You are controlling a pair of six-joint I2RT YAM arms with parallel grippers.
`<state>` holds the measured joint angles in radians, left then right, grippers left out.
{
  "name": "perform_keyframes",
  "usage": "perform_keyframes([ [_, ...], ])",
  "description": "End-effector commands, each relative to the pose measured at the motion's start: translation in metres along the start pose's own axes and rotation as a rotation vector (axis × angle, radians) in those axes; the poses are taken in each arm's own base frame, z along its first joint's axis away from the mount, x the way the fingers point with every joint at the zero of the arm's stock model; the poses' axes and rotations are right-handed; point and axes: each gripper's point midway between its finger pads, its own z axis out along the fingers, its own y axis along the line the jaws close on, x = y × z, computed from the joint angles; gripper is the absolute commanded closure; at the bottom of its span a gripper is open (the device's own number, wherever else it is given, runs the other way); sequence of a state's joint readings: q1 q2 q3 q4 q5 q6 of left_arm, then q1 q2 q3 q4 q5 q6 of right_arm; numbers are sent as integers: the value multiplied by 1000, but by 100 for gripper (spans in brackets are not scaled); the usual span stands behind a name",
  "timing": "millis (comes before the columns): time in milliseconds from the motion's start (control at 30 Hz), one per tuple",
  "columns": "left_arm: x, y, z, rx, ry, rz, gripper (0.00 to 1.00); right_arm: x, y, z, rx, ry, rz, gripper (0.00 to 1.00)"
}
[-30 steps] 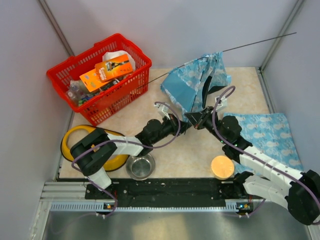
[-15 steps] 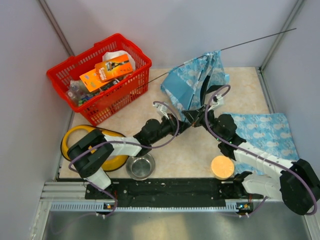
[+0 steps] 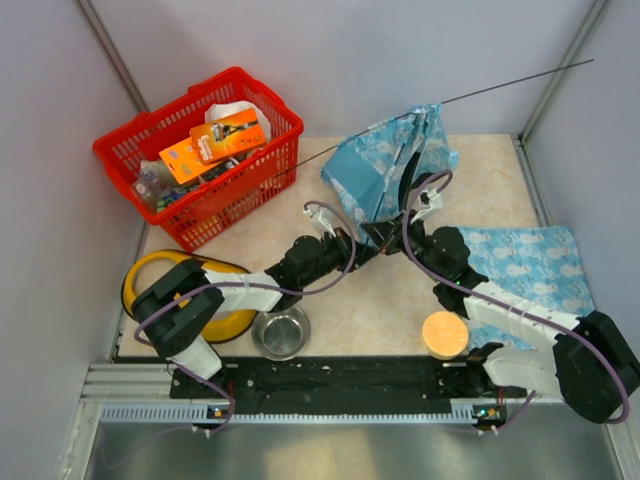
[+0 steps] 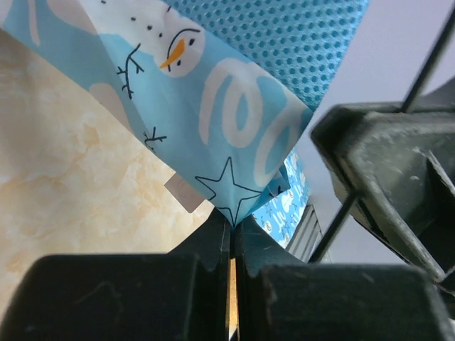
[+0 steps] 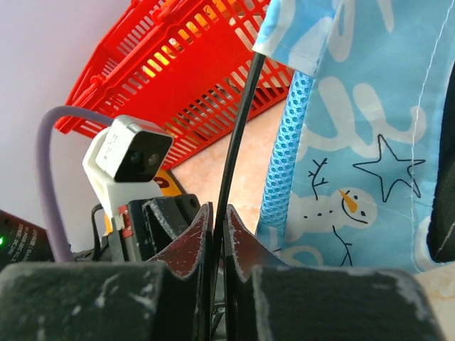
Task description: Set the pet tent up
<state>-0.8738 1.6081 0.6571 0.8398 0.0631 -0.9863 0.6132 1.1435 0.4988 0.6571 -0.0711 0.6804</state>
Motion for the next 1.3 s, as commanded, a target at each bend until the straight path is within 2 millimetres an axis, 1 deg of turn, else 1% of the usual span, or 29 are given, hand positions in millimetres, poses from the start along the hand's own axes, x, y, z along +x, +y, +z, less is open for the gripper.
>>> perform_keyframes([
  [0,10,-17,-8,23,99,-116,100,-31,-10,-5,54,-100,-131,95],
  [33,9,-16,-7,15,98,-128,100,-25,-9,-7,42,-72,-137,94],
  [100,8,-16,-5,13,103,-133,100,-20,-8,-9,37,-39,-147,89],
  [167,7,-15,-2,8,107,-132,100,-14,-7,-11,30,-2,-161,82],
  [200,6,-15,-1,9,105,-130,100,-10,-7,-11,29,15,-164,76],
  [267,7,-14,0,5,110,-127,100,-2,-6,-12,19,55,-164,69],
  [333,6,-12,2,2,111,-129,100,6,-5,-13,13,89,-163,63],
  [467,5,-11,4,-3,111,-123,100,17,-4,-16,3,135,-157,55],
  [533,4,-9,4,-10,110,-117,100,20,-1,-20,-14,148,-147,53],
  [600,3,-6,4,-23,107,-109,100,20,3,-24,-27,153,-128,54],
  [733,2,-3,3,-35,109,-88,100,25,20,-32,-97,201,-100,65],
  [800,2,-2,2,-42,112,-80,100,26,23,-33,-106,213,-88,69],
  [867,3,-1,2,-42,114,-74,100,28,20,-31,-97,221,-87,69],
  [1000,4,-1,2,-42,123,-72,100,35,14,-27,-80,241,-78,66],
  [1133,6,-1,2,-41,132,-68,100,32,17,-19,-96,221,-71,64],
  [1267,9,1,1,-41,143,-67,100,30,17,-14,-99,206,-66,71],
])
